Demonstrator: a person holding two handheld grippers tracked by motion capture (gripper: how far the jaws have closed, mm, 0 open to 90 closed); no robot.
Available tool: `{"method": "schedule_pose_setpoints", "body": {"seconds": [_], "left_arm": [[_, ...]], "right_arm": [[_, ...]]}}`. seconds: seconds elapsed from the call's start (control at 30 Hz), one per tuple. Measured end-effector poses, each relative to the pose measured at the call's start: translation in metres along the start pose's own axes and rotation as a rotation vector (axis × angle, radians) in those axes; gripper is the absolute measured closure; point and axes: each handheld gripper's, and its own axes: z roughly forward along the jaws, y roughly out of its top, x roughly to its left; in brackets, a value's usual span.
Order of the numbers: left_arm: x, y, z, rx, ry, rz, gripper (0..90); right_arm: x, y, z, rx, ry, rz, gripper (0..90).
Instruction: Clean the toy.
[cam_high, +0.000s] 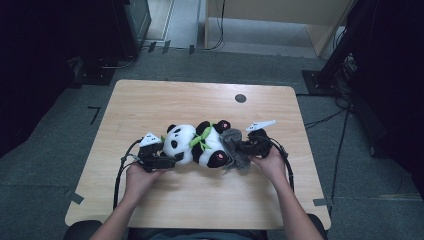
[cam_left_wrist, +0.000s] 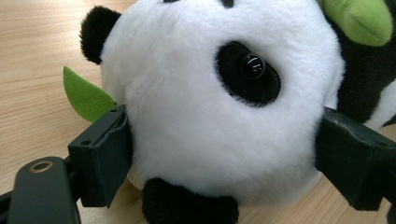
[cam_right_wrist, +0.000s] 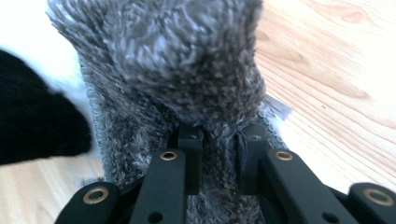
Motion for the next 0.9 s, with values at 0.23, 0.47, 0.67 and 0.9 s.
{"method": "schedule_pose_setpoints", "body": {"seconds": [0.23,0.47,0.67,0.9], "left_arm": [[0.0,0.0,0.0,-0.001,-0.002,0.003,12.2],[0.0,-0.001,0.0,0.0,-0.002,0.004,12.1],[0.0,-0.001,0.0,-0.002,0.0,0.007,12.1],[0.0,-0.001,0.0,-0.003,-0.003,0.005,11.9]], "right_arm": [[-0.005,0.001,-0.006,0.001,0.001,0.04,76.8],[-0.004,0.006,-0.03,-0.085,0.038,0.043,76.9],[0.009,0.016,-0.05,-0.143,0.062,-0.009,76.8],[0.025,0.031,-0.06,-0.211,0.092,-0.038,76.3]]}}
